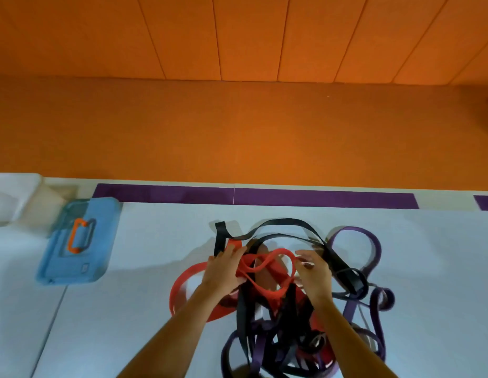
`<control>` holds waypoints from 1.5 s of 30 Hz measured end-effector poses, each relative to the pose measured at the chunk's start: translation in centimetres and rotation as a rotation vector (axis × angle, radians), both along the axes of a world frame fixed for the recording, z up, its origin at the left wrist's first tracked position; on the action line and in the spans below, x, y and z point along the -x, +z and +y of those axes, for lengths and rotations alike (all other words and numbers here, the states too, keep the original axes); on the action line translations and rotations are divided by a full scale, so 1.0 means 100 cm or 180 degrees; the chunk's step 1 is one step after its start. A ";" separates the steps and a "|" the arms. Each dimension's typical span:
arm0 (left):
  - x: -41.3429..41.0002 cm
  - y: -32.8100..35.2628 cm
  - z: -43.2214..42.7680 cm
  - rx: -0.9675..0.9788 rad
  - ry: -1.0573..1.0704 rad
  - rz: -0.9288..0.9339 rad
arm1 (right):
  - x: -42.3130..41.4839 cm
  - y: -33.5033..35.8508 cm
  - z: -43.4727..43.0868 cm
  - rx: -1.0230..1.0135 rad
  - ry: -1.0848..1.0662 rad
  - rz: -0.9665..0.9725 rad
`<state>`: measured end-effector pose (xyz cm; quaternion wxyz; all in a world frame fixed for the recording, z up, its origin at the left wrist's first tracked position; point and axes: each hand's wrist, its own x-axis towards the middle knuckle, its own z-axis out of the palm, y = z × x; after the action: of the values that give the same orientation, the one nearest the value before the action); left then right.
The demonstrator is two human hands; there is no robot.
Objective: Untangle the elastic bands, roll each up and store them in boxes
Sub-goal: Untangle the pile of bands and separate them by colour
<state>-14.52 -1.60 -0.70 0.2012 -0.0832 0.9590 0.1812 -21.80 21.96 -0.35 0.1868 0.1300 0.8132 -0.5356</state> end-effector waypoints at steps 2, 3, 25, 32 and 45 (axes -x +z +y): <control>0.004 -0.001 0.009 -0.0031 0.0273 0.0118 | 0.006 -0.004 0.003 0.0218 0.0172 -0.0031; 0.005 -0.001 0.012 -0.0067 0.0380 0.0172 | 0.009 -0.005 0.004 0.0311 0.0245 -0.0052; -0.047 0.041 -0.021 -0.0410 0.1349 0.1383 | -0.027 -0.016 0.010 -0.1528 0.2362 0.0105; -0.084 0.059 -0.057 -0.1151 0.1394 0.1970 | -0.075 0.007 0.016 -0.2465 0.2243 0.0457; -0.091 0.054 -0.089 -0.1445 0.2330 0.1865 | -0.079 0.026 0.023 -0.3281 0.1910 0.0444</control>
<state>-5.39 -10.48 4.70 -0.1391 -0.3132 0.8198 0.4588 -13.91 24.25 2.24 0.1889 -0.0668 0.9797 -0.0034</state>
